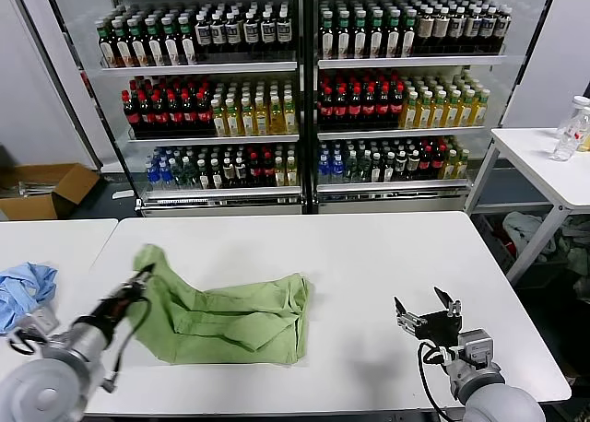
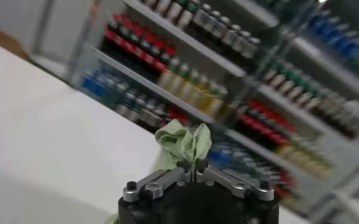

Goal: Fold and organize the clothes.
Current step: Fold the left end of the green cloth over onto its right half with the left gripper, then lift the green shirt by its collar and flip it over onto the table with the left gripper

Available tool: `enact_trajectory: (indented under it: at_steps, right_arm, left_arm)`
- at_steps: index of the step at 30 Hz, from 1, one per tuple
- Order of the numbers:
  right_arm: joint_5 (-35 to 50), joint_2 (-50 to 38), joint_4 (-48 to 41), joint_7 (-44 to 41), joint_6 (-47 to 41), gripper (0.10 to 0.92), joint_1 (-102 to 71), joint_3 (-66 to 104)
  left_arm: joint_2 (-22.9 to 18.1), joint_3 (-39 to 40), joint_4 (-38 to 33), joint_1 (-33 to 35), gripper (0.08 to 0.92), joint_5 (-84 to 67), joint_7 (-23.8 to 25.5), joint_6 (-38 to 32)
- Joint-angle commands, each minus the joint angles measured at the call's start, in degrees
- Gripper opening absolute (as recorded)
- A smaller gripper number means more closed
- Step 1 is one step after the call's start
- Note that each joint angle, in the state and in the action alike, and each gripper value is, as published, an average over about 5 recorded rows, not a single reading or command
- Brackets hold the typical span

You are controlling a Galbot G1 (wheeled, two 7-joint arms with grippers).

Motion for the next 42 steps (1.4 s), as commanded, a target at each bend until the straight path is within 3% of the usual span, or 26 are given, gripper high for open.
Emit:
enact_trajectory:
  at_steps: [1, 9, 14, 24, 29, 36, 42]
  right_arm:
    - [-0.26, 0.15, 0.20, 0.00, 0.17, 0.823, -0.60, 0.07]
    - [-0.03, -0.20, -0.11, -0.10, 0.44, 0.823, -0.52, 0.12]
    - [0.29, -0.58, -0.71, -0.13, 0.52, 0.823, 0.07, -0.02]
    - [0.49, -0.20, -2.25, -0.31, 0.63, 0.823, 1.41, -0.99]
    - [0.44, 0.21, -2.61, -0.33, 0.67, 0.823, 1.77, -1.23]
    - [0.33, 0.58, -2.60, -0.25, 0.59, 0.823, 1.77, -1.17]
    - [0.24, 0.56, -2.26, -0.20, 0.56, 0.823, 1.11, -0.58]
  left_arm:
    - [-11.51, 21.62, -1.94, -4.08, 0.096, -3.66, -0.81, -3.14]
    - [-12.19, 29.24, 6.18, -8.59, 0.096, 10.58, 0.42, -1.50]
    - [-11.27, 28.95, 3.62, -7.79, 0.131, 16.89, 4.26, -0.72]
    - [-7.12, 18.30, -5.24, 2.47, 0.415, 23.15, 6.36, -1.96]
    - [-4.70, 13.35, 2.32, 4.54, 0.553, 39.94, 2.80, -5.45]
    - [-4.33, 13.94, 13.24, 2.47, 0.757, 44.83, 1.27, -5.05]
    - [-5.44, 16.39, 15.81, 0.27, 0.821, 44.66, 2.14, -3.66]
